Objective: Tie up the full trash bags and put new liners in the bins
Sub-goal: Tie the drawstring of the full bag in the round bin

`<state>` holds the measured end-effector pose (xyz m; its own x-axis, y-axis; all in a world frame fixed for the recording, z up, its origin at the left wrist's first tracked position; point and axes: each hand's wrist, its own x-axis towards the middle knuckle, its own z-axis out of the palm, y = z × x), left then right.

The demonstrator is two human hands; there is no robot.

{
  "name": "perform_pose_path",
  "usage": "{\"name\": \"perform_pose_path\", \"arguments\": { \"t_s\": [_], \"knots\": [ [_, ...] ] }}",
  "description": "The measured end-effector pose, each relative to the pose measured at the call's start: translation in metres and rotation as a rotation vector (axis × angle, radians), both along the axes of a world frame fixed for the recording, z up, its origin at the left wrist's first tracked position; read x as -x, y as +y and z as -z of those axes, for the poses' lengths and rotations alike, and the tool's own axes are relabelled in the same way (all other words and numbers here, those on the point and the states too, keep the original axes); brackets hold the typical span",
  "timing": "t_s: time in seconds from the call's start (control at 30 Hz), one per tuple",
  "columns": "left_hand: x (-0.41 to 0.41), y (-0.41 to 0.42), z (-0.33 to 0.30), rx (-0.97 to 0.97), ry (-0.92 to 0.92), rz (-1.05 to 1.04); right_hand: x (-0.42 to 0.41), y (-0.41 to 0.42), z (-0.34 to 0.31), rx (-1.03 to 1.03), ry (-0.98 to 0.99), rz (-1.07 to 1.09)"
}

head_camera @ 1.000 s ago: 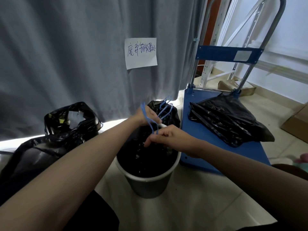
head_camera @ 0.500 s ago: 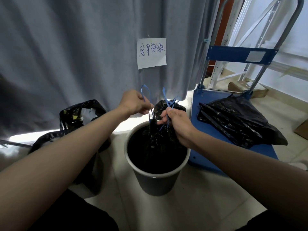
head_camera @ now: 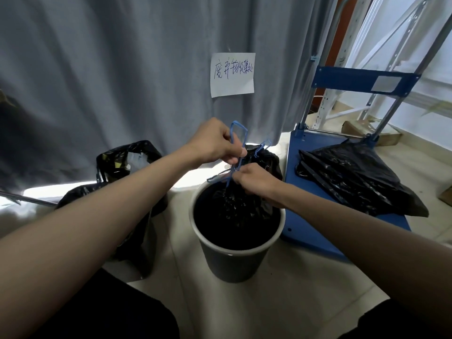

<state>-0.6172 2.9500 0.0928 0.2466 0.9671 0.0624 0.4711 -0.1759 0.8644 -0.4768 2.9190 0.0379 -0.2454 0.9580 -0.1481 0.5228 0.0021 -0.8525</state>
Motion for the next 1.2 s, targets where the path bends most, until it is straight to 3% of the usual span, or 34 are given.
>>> {"name": "perform_pose_path", "arguments": {
  "t_s": [0.17, 0.33, 0.5, 0.8, 0.9, 1.0, 1.1, 1.2],
  "knots": [
    [-0.002, 0.006, 0.007, -0.004, 0.033, 0.034, -0.008, -0.001, 0.0, -0.036, 0.019, -0.03],
    [0.005, 0.01, 0.013, 0.08, 0.415, 0.177, -0.017, -0.002, 0.005, 0.042, 0.105, 0.009],
    [0.012, 0.01, 0.012, 0.099, 0.454, 0.197, -0.023, 0.003, 0.009, 0.073, 0.216, 0.04],
    [0.042, 0.023, -0.008, 0.078, 0.465, 0.042, -0.031, 0.011, 0.02, 0.08, 0.478, 0.232],
    [0.044, 0.022, -0.006, 0.087, 0.599, 0.054, -0.031, 0.009, 0.019, 0.076, 0.534, 0.268],
    [0.035, 0.02, 0.001, -0.053, 0.786, 0.072, -0.03, 0.009, 0.018, 0.059, 0.512, 0.253],
    [0.019, 0.012, 0.011, -0.177, 0.611, 0.187, -0.031, 0.008, 0.016, 0.026, 0.468, 0.235],
    [0.005, 0.008, 0.027, -0.141, 0.44, 0.302, -0.029, 0.006, 0.016, -0.018, 0.424, 0.22]
  ]
}}
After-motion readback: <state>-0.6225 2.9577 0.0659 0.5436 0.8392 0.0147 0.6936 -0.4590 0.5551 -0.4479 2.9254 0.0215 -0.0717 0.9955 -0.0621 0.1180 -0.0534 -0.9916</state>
